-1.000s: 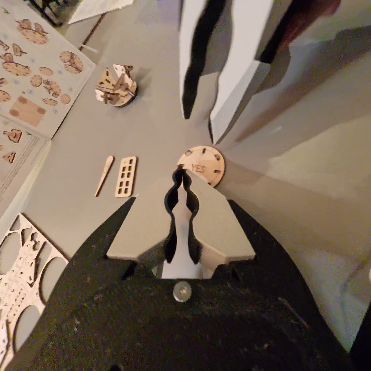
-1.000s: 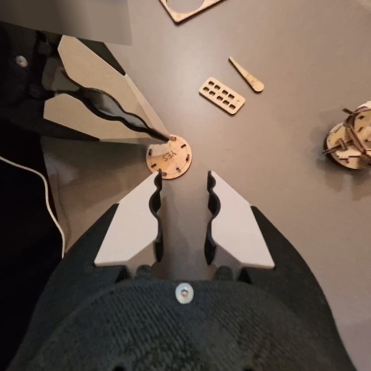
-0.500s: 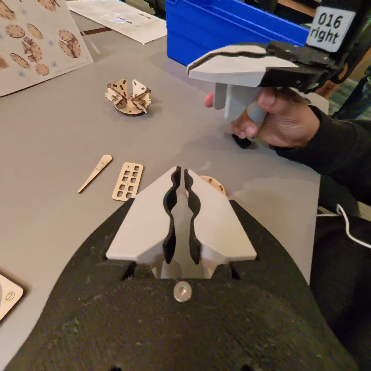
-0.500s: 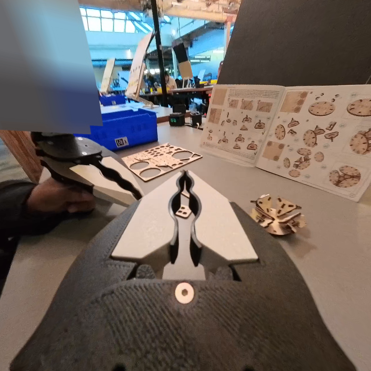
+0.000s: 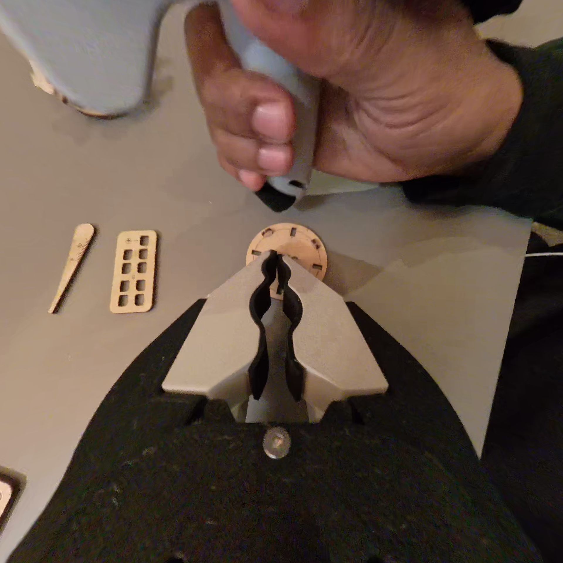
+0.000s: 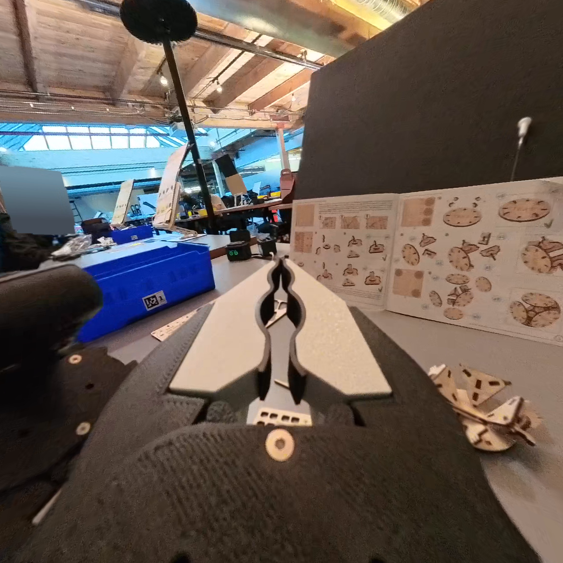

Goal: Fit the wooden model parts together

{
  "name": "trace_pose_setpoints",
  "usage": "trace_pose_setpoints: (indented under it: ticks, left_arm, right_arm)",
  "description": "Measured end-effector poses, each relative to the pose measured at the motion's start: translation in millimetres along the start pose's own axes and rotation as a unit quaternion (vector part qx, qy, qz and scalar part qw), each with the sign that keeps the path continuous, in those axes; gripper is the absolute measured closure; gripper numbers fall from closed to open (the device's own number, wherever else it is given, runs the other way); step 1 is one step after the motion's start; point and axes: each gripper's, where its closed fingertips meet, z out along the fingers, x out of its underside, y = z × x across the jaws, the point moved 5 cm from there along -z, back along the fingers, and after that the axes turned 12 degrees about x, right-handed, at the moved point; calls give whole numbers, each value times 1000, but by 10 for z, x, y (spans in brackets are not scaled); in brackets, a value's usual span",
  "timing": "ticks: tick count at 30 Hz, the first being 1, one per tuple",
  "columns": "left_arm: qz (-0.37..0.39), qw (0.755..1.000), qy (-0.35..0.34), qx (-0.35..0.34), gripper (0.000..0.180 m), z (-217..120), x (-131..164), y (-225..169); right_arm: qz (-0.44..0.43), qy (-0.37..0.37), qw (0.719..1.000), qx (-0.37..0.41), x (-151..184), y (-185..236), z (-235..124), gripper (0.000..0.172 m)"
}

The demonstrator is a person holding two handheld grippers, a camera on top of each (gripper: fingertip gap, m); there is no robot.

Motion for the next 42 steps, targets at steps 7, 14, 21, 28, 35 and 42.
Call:
trace_pose_setpoints:
  ticks: [7,14,21,28,35,42]
  left_arm:
    - [-68,996,-19,58,180,-29,14,51]
    - [-62,997,-17,43,180,-32,19,48]
    - [-48,998,-13,24,180,-27,21,38]
    - [-50,998,-11,20,180,-28,29,36]
    - [-52,998,-11,17,180,-27,34,36]
    - [-48,999,-9,12,180,-28,34,34]
  right_arm:
    - [37,34,998,32,183,-160,139,172]
    - [31,4,999,31,120,-71,199,172]
    - [-17,38,999,31,242,-24,224,172]
    - [0,44,999,33,268,-53,210,172]
    - [14,37,998,48,234,-119,173,172]
    - [23,-5,999,42,-33,-136,152,172]
